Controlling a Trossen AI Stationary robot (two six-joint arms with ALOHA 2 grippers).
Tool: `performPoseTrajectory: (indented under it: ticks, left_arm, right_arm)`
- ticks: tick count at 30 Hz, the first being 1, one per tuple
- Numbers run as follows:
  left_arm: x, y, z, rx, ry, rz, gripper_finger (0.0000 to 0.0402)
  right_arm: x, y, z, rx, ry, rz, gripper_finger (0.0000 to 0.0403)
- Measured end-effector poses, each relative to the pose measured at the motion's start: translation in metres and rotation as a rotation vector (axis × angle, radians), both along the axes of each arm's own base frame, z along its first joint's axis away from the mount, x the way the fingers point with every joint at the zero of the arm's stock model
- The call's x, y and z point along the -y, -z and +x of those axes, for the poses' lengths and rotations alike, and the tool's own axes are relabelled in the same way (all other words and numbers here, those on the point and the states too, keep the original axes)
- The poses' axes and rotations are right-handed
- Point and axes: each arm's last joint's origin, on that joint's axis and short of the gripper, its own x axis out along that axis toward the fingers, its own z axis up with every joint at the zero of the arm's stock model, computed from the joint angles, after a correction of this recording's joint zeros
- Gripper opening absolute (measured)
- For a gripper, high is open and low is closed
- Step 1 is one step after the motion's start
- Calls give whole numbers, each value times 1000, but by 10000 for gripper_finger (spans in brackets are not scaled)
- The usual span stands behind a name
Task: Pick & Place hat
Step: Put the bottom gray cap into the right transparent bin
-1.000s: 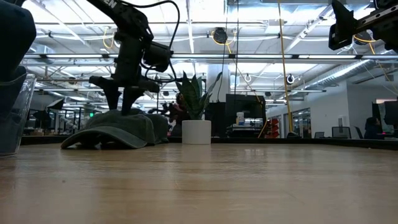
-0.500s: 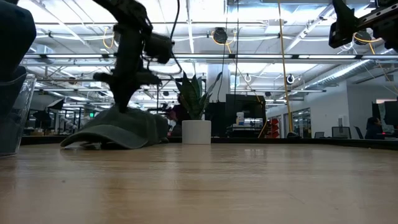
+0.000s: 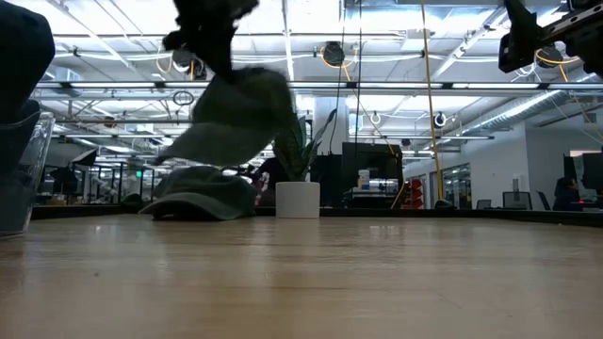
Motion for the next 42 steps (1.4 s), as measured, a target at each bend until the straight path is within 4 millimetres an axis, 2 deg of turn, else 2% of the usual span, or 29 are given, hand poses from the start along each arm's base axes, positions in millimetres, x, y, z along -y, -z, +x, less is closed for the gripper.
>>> performPoseTrajectory:
  ticks: [6,10,14,17,22,28,30,33,35,38,42]
  left_arm:
    - [47,-17,16,173,248,152,4]
    - [68,-26,21,296,291,204,4]
    - [86,-25,33,347,357,272,4]
    - [94,-20,42,362,375,329,4]
    - [94,-12,57,366,342,411,4]
    - [91,5,68,289,371,437,4]
    - [92,9,72,271,388,459,4]
    - [93,14,75,236,418,487,4]
    - [93,16,76,219,436,502,4]
    - [93,16,76,212,445,515,4]
    - [94,14,77,193,484,566,4]
  right_arm:
    - [0,-6,-3,53,-15,33,348]
    - [0,-7,-3,36,-41,87,348]
    - [1,-7,-3,30,-8,118,348]
    - [4,-7,-1,47,100,103,348]
    - [9,0,5,-25,288,134,348]
    - [11,3,15,-93,357,212,348]
    - [13,5,22,-182,400,256,348]
    - [16,-18,32,-294,506,326,348]
    - [17,-37,42,-401,555,310,348]
    - [17,-65,64,-564,563,257,348]
    - [16,-111,102,-665,518,222,348]
